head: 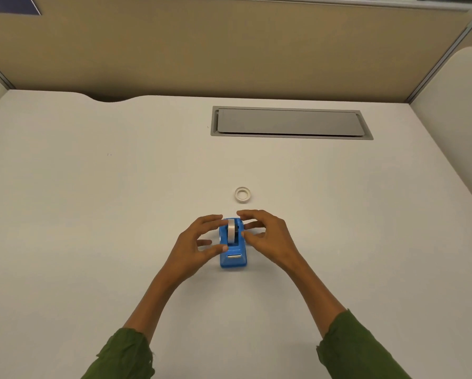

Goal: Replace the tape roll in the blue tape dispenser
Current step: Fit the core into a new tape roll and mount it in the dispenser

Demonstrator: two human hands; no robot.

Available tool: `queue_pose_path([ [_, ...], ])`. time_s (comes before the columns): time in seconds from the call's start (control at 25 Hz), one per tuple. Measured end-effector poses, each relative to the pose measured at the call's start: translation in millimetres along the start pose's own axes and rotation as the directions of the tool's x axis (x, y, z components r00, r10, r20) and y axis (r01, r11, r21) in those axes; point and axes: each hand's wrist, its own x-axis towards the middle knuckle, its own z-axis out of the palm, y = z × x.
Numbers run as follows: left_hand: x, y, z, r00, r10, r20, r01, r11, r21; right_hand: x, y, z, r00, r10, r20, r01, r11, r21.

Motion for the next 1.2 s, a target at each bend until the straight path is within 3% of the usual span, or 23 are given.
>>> queue_pose_path([
  [0.28,16,-4,16,0.993,-0.009,-0.119,0.023,0.993,0.114,3,-3,8,0.998,0.03,-0.061,-0.031,0.999,-0.018],
  [0.4,20,-6,16,0.99,-0.019,-0.137,0.034,0.993,0.11,3,-1,8,0.996,-0.029,-0.079,0.02,0.994,-0.11],
  [0.56,20,-6,14,0.992,-0.003,-0.126,0.026,0.983,0.18,4,1,9,0.998,-0.055,0.024,0.06,0.938,-0.342],
  [0.72,17,-4,13,0.989,0.019,-0.145,0.007,0.985,0.174,8,-2,9,0.994,-0.051,0.094,0.088,0.892,-0.443],
  [1.0,20,1,8,0.989,-0.053,-0.135,0.059,0.997,0.043,11,-4,5,0.986,-0.166,0.028,0.164,0.915,-0.369],
  [1.2,23,-1,11,0.983,-0.139,-0.117,0.133,0.989,-0.06,12,0,6,0.993,-0.041,-0.11,0.037,0.999,-0.039],
])
